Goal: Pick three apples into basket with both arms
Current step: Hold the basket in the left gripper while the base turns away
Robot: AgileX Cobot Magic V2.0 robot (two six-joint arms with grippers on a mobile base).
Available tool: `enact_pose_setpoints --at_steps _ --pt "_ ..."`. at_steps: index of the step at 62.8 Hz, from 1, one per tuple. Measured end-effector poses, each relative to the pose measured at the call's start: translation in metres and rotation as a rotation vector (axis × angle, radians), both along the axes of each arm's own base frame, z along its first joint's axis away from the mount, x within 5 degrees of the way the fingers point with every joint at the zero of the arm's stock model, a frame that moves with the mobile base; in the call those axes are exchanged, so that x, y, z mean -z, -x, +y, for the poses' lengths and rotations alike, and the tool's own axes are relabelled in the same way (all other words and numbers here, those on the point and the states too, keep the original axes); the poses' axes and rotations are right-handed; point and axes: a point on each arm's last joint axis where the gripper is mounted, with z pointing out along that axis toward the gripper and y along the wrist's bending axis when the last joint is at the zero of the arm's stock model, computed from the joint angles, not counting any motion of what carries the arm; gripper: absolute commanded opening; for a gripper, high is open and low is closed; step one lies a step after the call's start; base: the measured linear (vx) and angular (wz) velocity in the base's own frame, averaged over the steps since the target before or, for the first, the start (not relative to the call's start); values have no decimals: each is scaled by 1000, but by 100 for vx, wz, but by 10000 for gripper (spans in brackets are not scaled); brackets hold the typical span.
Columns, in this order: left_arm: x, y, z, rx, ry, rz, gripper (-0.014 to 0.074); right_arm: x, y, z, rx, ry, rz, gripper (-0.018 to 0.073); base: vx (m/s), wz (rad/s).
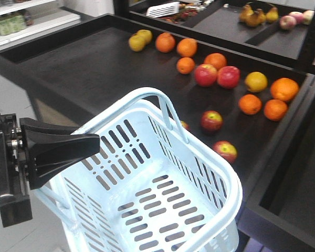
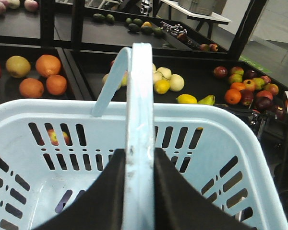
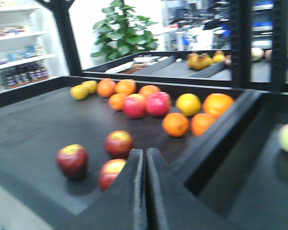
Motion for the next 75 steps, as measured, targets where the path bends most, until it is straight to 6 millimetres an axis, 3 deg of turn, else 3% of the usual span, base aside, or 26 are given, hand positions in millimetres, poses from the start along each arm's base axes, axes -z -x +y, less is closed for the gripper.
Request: enact_pose_setpoints --at_steps 75 --pt "0 0 0 0 0 0 -6 0 0 0 0 0 0 -4 -9 42"
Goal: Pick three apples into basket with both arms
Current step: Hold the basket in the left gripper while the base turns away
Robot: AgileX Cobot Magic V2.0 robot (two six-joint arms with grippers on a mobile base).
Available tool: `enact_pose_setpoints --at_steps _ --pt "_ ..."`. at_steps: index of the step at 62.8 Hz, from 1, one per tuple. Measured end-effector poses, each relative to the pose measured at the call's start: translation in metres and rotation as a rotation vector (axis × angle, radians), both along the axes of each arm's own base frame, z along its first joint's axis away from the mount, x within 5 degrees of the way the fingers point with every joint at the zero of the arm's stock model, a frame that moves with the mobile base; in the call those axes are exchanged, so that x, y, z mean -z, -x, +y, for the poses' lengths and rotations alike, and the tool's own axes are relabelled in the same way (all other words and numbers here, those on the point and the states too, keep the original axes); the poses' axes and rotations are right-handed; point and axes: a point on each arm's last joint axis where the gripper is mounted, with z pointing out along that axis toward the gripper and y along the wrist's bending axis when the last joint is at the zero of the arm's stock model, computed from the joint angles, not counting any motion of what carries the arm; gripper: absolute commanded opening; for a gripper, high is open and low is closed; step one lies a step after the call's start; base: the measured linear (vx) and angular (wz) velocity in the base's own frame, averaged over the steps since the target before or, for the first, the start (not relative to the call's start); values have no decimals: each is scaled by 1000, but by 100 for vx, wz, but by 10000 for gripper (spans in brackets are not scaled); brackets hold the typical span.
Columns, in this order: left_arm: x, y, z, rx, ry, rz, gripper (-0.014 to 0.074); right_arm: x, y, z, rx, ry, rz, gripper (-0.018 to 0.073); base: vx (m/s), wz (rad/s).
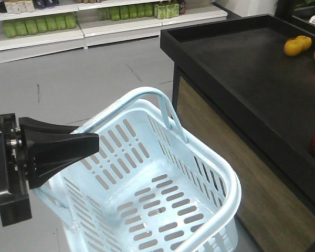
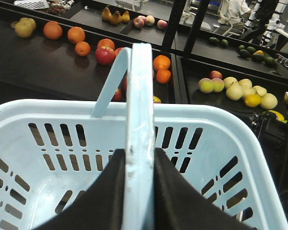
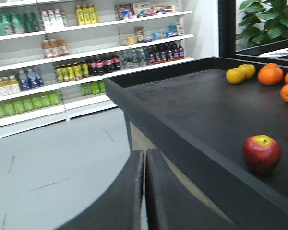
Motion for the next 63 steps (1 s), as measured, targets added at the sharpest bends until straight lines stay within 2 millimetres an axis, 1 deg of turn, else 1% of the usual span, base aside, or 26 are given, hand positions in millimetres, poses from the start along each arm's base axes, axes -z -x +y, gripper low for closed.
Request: enact_pose_setpoints --at_steps 30,63 --pt "0 0 0 0 0 0 -6 0 0 0 0 0 0 -4 1 30" --pt "0 0 0 0 0 0 -6 0 0 0 0 0 0 -4 11 53"
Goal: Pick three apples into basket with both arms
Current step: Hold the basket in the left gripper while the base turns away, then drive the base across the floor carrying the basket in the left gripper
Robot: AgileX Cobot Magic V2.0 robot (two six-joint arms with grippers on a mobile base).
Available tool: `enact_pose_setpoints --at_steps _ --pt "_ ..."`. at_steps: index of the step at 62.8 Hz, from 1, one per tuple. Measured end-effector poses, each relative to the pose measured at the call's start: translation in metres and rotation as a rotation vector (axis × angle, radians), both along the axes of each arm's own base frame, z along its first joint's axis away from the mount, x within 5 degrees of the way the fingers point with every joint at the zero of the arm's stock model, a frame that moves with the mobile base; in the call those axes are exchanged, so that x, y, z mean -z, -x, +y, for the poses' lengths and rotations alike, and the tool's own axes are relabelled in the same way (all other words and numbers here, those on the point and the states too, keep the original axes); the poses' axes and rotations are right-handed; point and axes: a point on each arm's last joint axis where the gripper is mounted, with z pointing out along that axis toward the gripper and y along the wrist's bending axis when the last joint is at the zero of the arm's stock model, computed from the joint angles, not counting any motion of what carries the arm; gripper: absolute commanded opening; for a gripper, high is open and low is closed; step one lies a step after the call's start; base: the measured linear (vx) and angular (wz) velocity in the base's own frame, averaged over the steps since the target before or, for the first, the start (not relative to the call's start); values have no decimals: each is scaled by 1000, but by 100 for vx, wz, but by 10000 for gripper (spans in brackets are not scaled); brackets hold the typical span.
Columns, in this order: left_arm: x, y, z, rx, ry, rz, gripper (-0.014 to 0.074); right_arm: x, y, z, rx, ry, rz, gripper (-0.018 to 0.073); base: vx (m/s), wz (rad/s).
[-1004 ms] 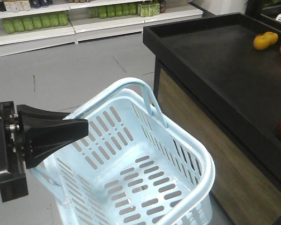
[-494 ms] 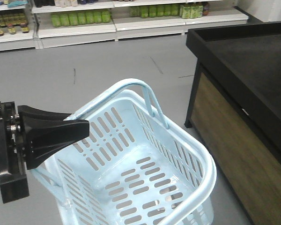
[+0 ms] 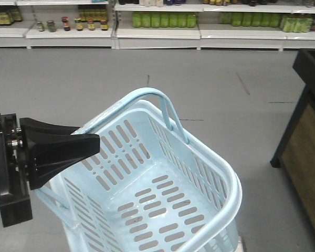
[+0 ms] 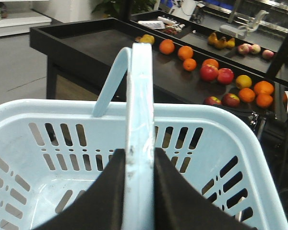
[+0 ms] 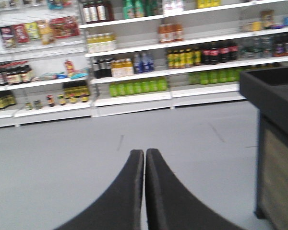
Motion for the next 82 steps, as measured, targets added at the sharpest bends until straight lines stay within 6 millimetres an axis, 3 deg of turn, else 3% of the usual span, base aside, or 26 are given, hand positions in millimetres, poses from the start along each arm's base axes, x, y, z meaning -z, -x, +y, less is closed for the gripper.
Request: enact_pose_setpoints --at_steps 38,82 --pt "0 0 0 0 0 0 -6 0 0 0 0 0 0 -4 17 40" --pt "0 0 0 0 0 0 -6 0 0 0 0 0 0 -4 21 -2"
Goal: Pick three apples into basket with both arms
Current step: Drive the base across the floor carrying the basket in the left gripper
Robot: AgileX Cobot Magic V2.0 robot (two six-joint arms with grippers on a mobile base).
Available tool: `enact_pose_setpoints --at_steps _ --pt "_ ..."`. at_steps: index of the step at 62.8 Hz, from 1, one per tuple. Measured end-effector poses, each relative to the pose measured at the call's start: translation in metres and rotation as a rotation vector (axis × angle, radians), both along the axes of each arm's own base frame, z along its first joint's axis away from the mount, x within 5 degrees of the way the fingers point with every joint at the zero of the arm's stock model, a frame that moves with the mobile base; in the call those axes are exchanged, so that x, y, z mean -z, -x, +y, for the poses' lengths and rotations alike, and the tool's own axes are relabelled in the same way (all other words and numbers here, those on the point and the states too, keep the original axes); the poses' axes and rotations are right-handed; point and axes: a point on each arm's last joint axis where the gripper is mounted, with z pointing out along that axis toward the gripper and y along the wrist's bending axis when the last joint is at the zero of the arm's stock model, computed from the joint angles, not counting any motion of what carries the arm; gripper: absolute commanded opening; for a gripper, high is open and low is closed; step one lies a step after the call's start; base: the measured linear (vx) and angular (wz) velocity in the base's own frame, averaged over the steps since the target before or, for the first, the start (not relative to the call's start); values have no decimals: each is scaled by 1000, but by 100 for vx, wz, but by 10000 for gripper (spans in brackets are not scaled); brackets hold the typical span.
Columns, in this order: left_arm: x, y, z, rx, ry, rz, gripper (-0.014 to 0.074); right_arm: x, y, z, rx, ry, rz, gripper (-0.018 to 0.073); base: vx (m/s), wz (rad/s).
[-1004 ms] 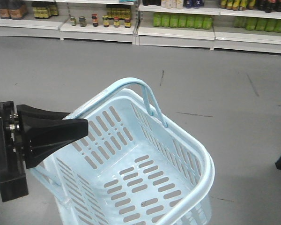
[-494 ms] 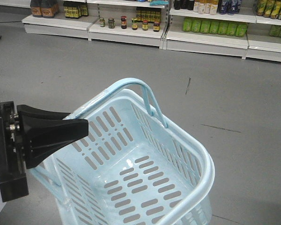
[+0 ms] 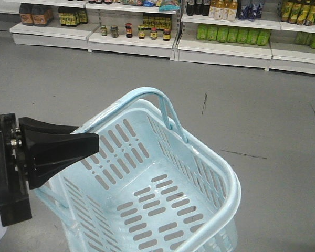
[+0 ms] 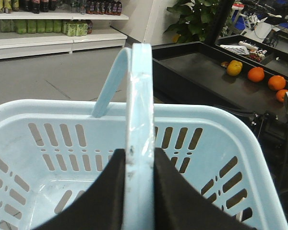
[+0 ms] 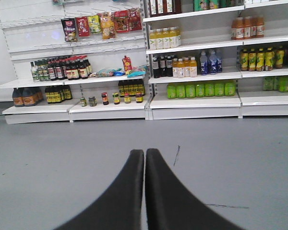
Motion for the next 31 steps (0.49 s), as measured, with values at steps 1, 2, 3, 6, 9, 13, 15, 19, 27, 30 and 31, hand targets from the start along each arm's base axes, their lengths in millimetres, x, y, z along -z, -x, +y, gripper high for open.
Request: enact_pose_setpoints --at_steps 1,2,3,6,9,13,15,19,27,30,31 --pt "0 0 0 0 0 0 -6 0 0 0 0 0 0 -4 26 -17" --pt "0 0 0 0 0 0 -6 0 0 0 0 0 0 -4 25 -17" --pt "0 0 0 0 0 0 -6 0 0 0 0 0 0 -4 26 -18" --pt "0 0 0 0 0 0 -6 0 0 0 0 0 0 -4 26 -19" --pt "0 0 0 0 0 0 -6 0 0 0 0 0 0 -4 26 -19" --pt "0 0 0 0 0 0 -6 0 0 0 0 0 0 -4 27 -19" --pt "0 0 0 0 0 0 -6 0 0 0 0 0 0 -4 27 -19" --pt "0 0 0 0 0 0 -6 0 0 0 0 0 0 -4 26 -20" --pt "0 0 0 0 0 0 -6 0 0 0 0 0 0 -4 27 -21" --pt "0 0 0 0 0 0 -6 0 0 0 0 0 0 -4 26 -21" --pt "0 0 0 0 0 0 -6 0 0 0 0 0 0 -4 26 -21"
